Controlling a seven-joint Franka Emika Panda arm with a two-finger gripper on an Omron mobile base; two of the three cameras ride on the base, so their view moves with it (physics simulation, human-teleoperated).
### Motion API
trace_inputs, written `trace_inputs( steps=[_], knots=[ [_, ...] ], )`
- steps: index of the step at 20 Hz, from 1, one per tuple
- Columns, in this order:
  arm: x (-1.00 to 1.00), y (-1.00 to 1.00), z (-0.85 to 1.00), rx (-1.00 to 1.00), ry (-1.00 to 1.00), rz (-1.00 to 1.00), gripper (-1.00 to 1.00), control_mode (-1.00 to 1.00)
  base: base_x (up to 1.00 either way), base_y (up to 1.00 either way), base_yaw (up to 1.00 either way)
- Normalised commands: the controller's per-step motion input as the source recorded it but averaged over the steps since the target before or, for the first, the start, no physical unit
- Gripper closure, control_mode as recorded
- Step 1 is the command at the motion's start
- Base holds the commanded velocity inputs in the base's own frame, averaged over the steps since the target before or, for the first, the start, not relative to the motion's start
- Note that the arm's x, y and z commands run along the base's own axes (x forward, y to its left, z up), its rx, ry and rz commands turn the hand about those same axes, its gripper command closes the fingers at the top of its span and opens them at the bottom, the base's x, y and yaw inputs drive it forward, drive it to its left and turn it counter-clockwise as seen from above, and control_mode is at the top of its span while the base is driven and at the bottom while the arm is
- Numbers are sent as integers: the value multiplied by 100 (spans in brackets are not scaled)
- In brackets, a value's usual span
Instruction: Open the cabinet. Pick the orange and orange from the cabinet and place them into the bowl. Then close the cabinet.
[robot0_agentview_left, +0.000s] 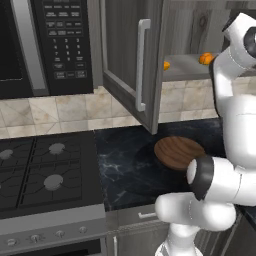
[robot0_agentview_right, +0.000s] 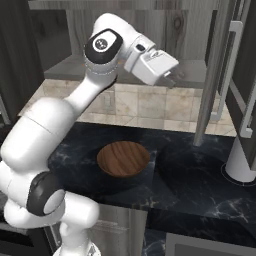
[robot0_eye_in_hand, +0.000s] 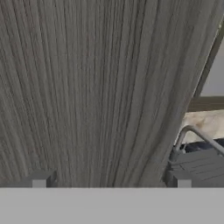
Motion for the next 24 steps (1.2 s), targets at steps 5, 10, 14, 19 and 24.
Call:
trace_inputs(
  steps=[5, 10, 14, 19, 24],
  knots=[
    [-53, 100, 0, -15, 0, 34, -100, -100, 0, 0, 0],
    [-23, 86, 12, -7, 3, 33, -100, -100, 0, 0, 0],
    [-2, 40, 13, -1, 3, 35, -100, -100, 0, 0, 0],
    [0, 25, 3, 0, 11, 35, -100, -100, 0, 0, 0],
    [10, 29, 0, 0, 21, 33, -100, -100, 0, 0, 0]
  ],
)
